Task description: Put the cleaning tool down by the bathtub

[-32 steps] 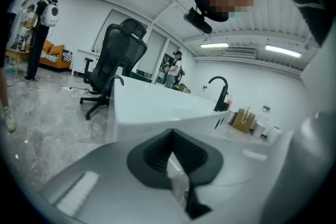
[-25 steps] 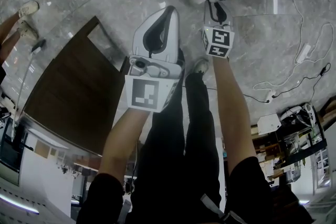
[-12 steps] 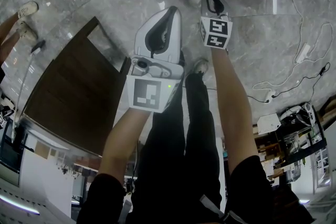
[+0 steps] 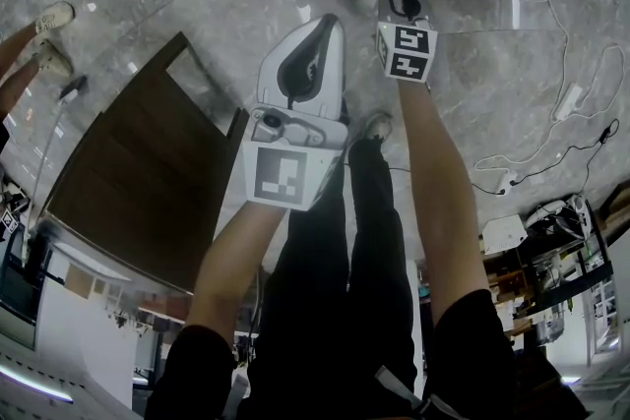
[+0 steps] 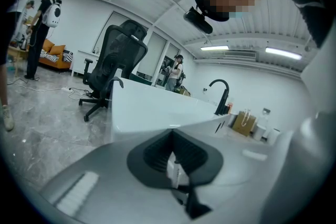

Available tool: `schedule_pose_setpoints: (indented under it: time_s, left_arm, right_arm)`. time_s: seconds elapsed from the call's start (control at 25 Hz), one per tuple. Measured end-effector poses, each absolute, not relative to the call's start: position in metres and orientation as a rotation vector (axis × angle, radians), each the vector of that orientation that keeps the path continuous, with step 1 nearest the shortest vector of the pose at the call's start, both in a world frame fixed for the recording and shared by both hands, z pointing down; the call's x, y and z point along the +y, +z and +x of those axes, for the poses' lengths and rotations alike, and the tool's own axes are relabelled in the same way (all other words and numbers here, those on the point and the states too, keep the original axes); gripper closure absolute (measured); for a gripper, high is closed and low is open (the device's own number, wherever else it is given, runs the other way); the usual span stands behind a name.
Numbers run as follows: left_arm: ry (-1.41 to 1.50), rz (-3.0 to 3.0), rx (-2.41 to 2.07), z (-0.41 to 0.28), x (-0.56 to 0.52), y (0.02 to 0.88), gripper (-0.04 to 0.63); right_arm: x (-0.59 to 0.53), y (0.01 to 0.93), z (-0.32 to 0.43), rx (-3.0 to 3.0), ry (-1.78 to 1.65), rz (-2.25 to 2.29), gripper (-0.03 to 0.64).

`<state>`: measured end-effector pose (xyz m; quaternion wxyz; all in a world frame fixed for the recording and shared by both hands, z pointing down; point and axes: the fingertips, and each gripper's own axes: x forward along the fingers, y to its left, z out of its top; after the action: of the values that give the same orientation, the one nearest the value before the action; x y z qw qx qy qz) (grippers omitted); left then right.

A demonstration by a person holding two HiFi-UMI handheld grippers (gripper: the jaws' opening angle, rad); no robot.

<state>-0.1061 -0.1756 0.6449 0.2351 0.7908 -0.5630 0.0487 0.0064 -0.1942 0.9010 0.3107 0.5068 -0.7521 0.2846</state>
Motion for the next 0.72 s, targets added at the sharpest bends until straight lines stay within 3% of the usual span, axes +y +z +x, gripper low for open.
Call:
schedule_pose_setpoints:
  time_s: [0.72]
  left_arm:
    - [0.120,2.166,-1.531,-0.109,-0.178,0.642,0.588]
  right_arm:
    - [-0.204,0.907,0.008,-1.967,0.766,1.363,0.532]
